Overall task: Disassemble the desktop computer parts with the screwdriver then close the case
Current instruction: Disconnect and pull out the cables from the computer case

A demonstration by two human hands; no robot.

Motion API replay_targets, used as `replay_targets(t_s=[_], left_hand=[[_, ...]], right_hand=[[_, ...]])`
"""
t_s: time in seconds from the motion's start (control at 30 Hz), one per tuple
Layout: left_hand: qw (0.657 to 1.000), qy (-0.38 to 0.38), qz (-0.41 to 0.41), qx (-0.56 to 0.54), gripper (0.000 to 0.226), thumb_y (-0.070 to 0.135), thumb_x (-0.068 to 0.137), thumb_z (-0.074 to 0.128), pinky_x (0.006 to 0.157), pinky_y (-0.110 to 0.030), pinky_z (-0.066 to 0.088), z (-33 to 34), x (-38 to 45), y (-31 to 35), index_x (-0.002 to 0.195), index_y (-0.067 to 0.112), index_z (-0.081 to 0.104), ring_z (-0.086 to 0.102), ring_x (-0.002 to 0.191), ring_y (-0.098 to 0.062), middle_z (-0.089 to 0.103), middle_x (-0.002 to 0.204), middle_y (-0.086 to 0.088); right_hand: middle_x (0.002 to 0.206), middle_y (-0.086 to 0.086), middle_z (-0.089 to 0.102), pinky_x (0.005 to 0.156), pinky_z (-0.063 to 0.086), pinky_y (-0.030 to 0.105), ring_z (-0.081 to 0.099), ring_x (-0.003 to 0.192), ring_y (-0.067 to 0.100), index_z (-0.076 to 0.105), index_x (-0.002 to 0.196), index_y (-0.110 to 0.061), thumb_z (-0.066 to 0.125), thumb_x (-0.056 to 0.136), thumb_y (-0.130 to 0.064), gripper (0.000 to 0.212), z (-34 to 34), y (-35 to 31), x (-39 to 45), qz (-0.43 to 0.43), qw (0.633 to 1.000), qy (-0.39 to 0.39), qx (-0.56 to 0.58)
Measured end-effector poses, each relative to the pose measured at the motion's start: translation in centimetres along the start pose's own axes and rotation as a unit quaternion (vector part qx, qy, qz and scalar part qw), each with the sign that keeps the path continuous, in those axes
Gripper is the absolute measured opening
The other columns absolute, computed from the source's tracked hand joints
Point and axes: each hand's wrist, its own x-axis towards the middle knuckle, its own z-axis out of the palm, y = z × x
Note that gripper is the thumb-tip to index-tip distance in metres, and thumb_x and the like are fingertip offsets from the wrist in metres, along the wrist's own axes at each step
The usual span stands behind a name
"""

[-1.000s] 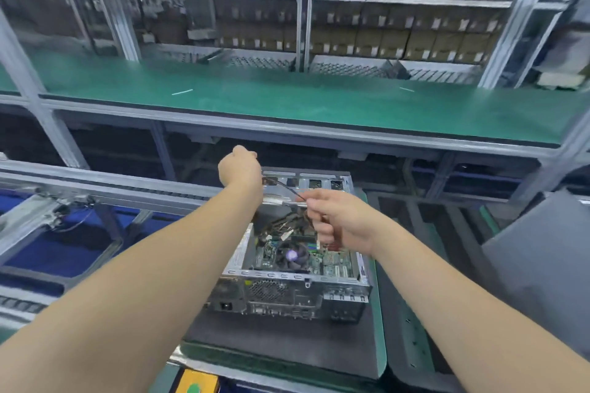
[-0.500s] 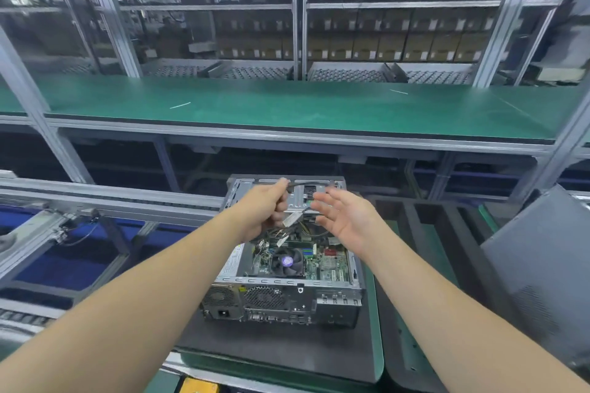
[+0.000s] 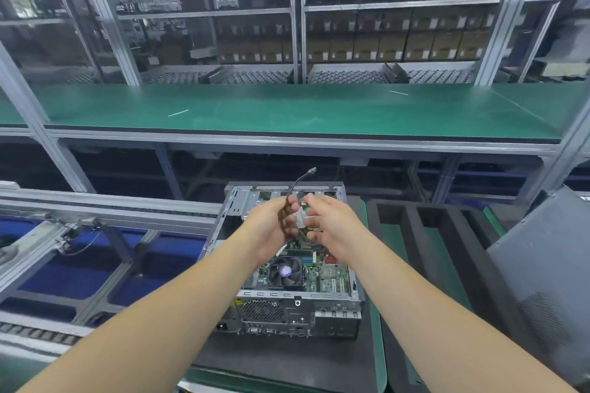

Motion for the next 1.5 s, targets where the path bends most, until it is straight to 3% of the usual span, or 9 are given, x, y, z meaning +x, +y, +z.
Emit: replay_targets(t_s=[0.2, 0.4, 0.6, 0.77, 0.87, 0.97, 1.23, 1.37, 1.5], left_hand=[[0.995, -0.060, -0.033, -0.069, 0.018, 0.008, 0.093, 0.036, 0.058, -0.031, 0.035, 0.4, -0.7, -0.1, 0.082, 0.015, 0.048, 0.027, 0.051, -0.014, 0.035, 0.064, 0.002], [0.997, -0.046, -0.028, -0.048, 0.051, 0.050, 0.107, 0.039, 0.054, -0.029, 0.035, 1.2, -0.1, -0.3, 0.065, 0.020, 0.039, 0.027, 0.046, -0.014, 0.031, 0.057, 0.002], [0.995, 0.066, 0.077, -0.017, 0.019, 0.007, 0.105, 0.042, 0.059, -0.030, 0.051, 0.8, 1.1, -0.4, 0.110, 0.009, 0.061, 0.056, 0.056, -0.012, 0.059, 0.071, -0.001], [0.990, 0.096, 0.051, -0.085, 0.008, 0.011, 0.098, 0.044, 0.052, -0.031, 0.047, 1.1, 1.6, 0.1, 0.098, 0.011, 0.052, 0.045, 0.052, -0.014, 0.048, 0.065, 0.000], [0.992, 0.113, 0.058, -0.008, 0.019, 0.032, 0.102, 0.057, 0.049, -0.030, 0.040, 1.1, 2.3, -0.1, 0.096, 0.015, 0.051, 0.035, 0.046, -0.011, 0.035, 0.060, 0.005], [0.988, 0.091, 0.063, 0.112, 0.015, 0.024, 0.098, 0.066, 0.049, -0.029, 0.042, 0.9, 2.7, -1.1, 0.101, 0.011, 0.059, 0.038, 0.042, -0.009, 0.040, 0.059, 0.005], [0.970, 0.082, 0.074, 0.219, 0.010, 0.018, 0.091, 0.071, 0.041, -0.023, 0.040, 0.5, 4.6, -3.5, 0.090, 0.008, 0.069, 0.051, 0.045, -0.014, 0.059, 0.057, 0.000], [0.950, 0.082, 0.051, 0.297, 0.012, 0.018, 0.091, 0.069, 0.045, -0.024, 0.043, -1.0, 6.1, -4.7, 0.081, 0.010, 0.066, 0.050, 0.045, -0.011, 0.058, 0.057, 0.002], [0.943, 0.059, 0.008, 0.327, 0.017, 0.024, 0.093, 0.072, 0.048, -0.026, 0.042, -2.4, 7.9, -5.4, 0.093, 0.007, 0.070, 0.051, 0.058, -0.015, 0.063, 0.074, -0.003]], right_hand=[[0.118, 0.006, 0.070, 0.070, 0.048, 0.034, 0.065, 0.100, 0.026, 0.063, 0.126, -0.019, 0.063, 0.102, -0.044, 0.035, -0.2, 0.6, 1.4, 0.031, 0.989, 0.039, -0.139], [0.089, 0.008, 0.070, 0.077, 0.052, 0.042, 0.066, 0.070, 0.022, 0.071, 0.103, -0.014, 0.056, 0.104, -0.019, 0.016, -0.4, 1.1, 2.4, 0.028, 0.995, 0.000, -0.097], [0.078, 0.000, 0.065, 0.058, 0.050, 0.028, 0.065, 0.057, 0.009, 0.064, 0.115, -0.019, 0.040, 0.109, -0.014, 0.026, -1.4, 1.1, 2.6, -0.036, 0.994, 0.048, -0.093], [0.082, 0.002, 0.068, 0.054, 0.049, 0.023, 0.065, 0.063, 0.009, 0.065, 0.110, -0.019, 0.039, 0.104, -0.007, 0.029, -2.1, 1.4, 2.3, -0.053, 0.993, 0.043, -0.101], [0.088, 0.003, 0.070, 0.065, 0.052, 0.029, 0.066, 0.073, 0.011, 0.064, 0.104, -0.016, 0.039, 0.103, -0.005, 0.027, -2.0, 2.1, 2.3, -0.050, 0.992, 0.042, -0.105], [0.094, 0.005, 0.071, 0.072, 0.052, 0.032, 0.066, 0.082, 0.016, 0.060, 0.097, -0.017, 0.037, 0.104, -0.005, 0.027, -2.0, 2.8, 2.3, -0.042, 0.992, 0.033, -0.113], [0.075, -0.004, 0.069, 0.052, 0.045, 0.020, 0.064, 0.063, 0.006, 0.061, 0.097, -0.020, 0.034, 0.104, -0.004, 0.032, -0.9, 5.4, 2.5, -0.033, 0.983, -0.008, -0.182], [0.089, 0.000, 0.067, 0.062, 0.048, 0.029, 0.062, 0.076, 0.019, 0.060, 0.097, -0.024, 0.044, 0.104, -0.013, 0.021, -0.4, 7.1, 3.4, -0.020, 0.968, 0.034, -0.247], [0.085, -0.002, 0.065, 0.060, 0.044, 0.030, 0.058, 0.068, 0.017, 0.061, 0.102, -0.026, 0.046, 0.107, -0.023, 0.015, -0.4, 9.0, 3.8, -0.029, 0.956, 0.075, -0.282]])
